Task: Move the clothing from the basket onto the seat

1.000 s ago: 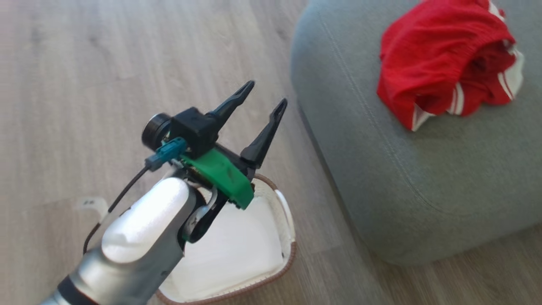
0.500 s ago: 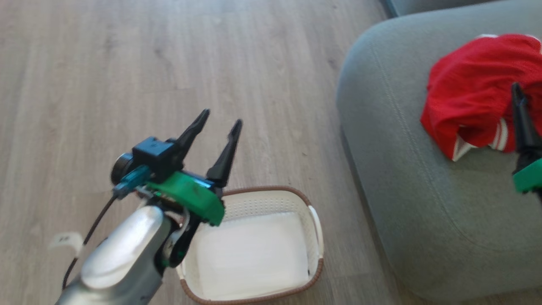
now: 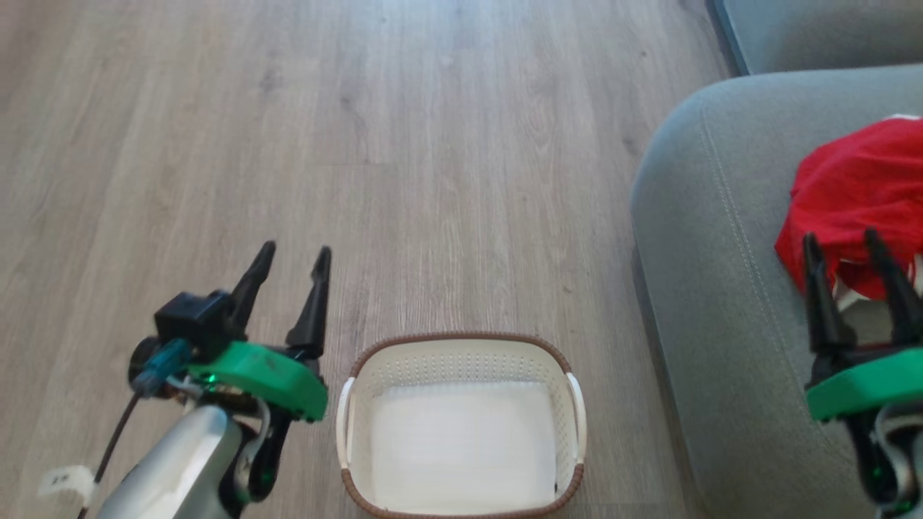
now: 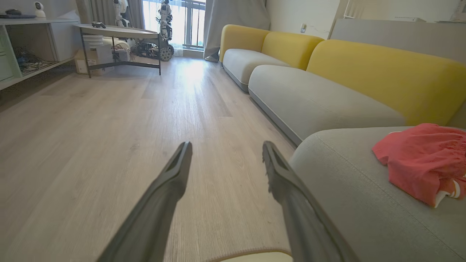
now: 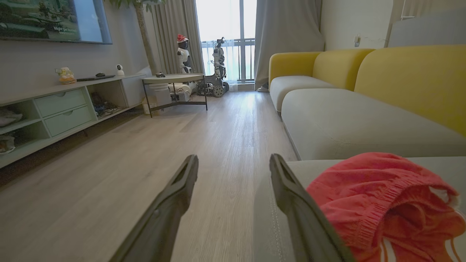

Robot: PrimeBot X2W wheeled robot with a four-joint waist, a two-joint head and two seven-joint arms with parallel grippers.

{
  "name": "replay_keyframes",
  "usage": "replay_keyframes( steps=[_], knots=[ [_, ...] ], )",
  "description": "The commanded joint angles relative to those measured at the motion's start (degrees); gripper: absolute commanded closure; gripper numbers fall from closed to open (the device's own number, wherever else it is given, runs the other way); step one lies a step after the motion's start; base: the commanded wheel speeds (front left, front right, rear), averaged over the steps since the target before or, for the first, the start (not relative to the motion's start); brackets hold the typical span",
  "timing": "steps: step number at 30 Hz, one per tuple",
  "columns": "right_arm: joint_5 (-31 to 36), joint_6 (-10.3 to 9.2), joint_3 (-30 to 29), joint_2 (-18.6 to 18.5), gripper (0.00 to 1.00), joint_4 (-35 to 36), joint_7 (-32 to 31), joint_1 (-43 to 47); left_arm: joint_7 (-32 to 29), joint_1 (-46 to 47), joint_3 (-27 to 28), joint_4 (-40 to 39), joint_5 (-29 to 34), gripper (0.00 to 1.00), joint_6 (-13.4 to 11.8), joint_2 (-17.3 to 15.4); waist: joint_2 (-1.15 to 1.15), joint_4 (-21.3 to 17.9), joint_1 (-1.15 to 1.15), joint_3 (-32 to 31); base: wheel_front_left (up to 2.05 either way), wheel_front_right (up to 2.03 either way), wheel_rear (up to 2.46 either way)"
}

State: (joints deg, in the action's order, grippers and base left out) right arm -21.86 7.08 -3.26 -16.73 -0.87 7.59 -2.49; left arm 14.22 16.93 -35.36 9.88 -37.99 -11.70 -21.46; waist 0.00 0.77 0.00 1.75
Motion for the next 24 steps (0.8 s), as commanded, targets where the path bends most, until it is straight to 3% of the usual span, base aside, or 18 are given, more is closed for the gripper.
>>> replay_keyframes(
  steps=[1,14,24],
  knots=[
    [0.61,0.41,0.59,-0.55,0.0,2.24,0.74,-0.28,0.72,1.67,3.41,-1.8,0.47,0.0,-0.58,-1.95,0.0,0.62,0.0,-0.58,0.0,0.0,0.0],
    [1.55,0.41,4.37,3.5,0.0,1.2,4.17,2.02,0.77,-9.18,13.04,-6.26,7.65,0.0,-2.51,0.29,0.0,0.81,0.0,-1.02,0.0,0.0,0.0],
    [2.43,0.41,6.31,4.64,0.0,-0.3,6.16,1.97,0.77,-13.54,19.05,-7.81,12.55,0.0,-0.6,4.17,0.0,0.64,0.0,-0.35,0.0,0.0,0.0]
  ],
)
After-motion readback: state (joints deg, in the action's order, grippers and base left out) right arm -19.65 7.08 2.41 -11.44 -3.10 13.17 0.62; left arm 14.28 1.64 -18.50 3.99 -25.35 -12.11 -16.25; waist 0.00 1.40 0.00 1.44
